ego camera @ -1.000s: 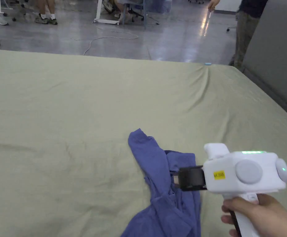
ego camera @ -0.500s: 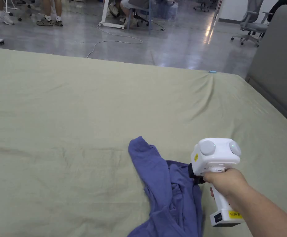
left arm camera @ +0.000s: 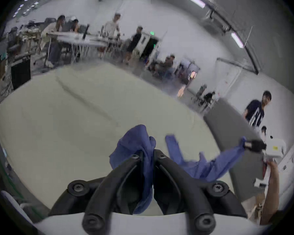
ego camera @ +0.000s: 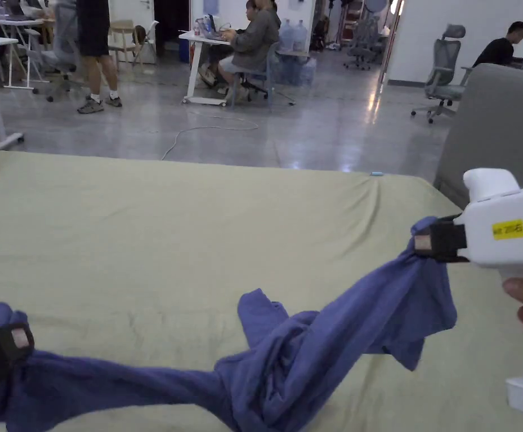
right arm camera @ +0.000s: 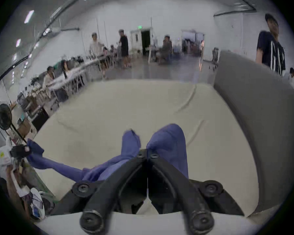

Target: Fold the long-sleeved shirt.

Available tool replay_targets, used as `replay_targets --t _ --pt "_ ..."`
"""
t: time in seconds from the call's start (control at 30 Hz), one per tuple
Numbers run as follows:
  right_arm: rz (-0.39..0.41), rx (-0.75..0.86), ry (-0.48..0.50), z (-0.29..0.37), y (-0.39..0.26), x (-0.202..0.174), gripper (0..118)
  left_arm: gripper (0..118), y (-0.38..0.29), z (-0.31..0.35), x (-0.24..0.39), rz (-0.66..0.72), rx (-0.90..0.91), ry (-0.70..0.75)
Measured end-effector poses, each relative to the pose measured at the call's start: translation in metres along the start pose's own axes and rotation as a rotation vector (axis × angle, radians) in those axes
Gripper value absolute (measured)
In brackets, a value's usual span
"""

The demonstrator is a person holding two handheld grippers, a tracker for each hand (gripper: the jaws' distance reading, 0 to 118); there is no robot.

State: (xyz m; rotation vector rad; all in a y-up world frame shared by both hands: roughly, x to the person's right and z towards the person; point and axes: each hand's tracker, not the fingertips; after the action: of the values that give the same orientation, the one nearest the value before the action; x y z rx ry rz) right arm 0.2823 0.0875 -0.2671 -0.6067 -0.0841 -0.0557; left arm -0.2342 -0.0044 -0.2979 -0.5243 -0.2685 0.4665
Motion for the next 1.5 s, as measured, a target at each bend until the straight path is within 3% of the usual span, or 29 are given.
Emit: replay_targets --t 0.07,0.2,0.3,0.37,0.43,0.63,0.8,1.07,1.2,1.37,1.5 --pt "-0.025 0.041 0.014 0.021 0.027 0.009 0 3 0.036 -0.001 0.016 -0.021 0.052 0.0" --pt "-0.013 0.106 -0.058 0.043 0.09 0.012 0 3 0.117 -0.011 0.048 -0.023 0.141 -0.038" --pt "-0.113 0.107 -0.029 0.043 0.143 0.025 0 3 0.177 -0.027 0.066 -0.004 0.169 -0.027" --pt "-0.089 0.098 -0.084 0.037 0.177 0.029 0 3 0.215 -0.037 0.073 0.038 0.168 -0.06" --pt "-0.095 0.09 -0.136 0.028 0.206 0.035 0 3 0.243 -0.046 0.085 0.045 0.2 -0.031" --pt "-0.169 0.089 -0.177 0.0 0.281 0.044 0 3 0.309 -0.083 0.12 -0.074 0.218 0.069" --pt "-0.194 0.1 -0.228 -0.016 0.316 0.038 0 3 0.343 -0.104 0.134 -0.091 0.237 0.105" --pt "-0.191 0.104 -0.222 -0.047 0.319 0.04 0 3 0.362 -0.129 0.134 -0.063 0.237 0.095" --pt "-0.173 0.063 -0.227 -0.074 0.296 0.05 0 3 0.347 -0.146 0.127 -0.149 0.217 0.113" --pt "-0.138 -0.139 -0.185 -0.135 0.202 0.058 0 3 0.27 -0.195 0.085 -0.238 0.026 0.233" --pt "-0.17 -0.298 -0.142 -0.183 0.094 0.06 0 3 0.184 -0.223 0.022 -0.11 -0.186 0.209"
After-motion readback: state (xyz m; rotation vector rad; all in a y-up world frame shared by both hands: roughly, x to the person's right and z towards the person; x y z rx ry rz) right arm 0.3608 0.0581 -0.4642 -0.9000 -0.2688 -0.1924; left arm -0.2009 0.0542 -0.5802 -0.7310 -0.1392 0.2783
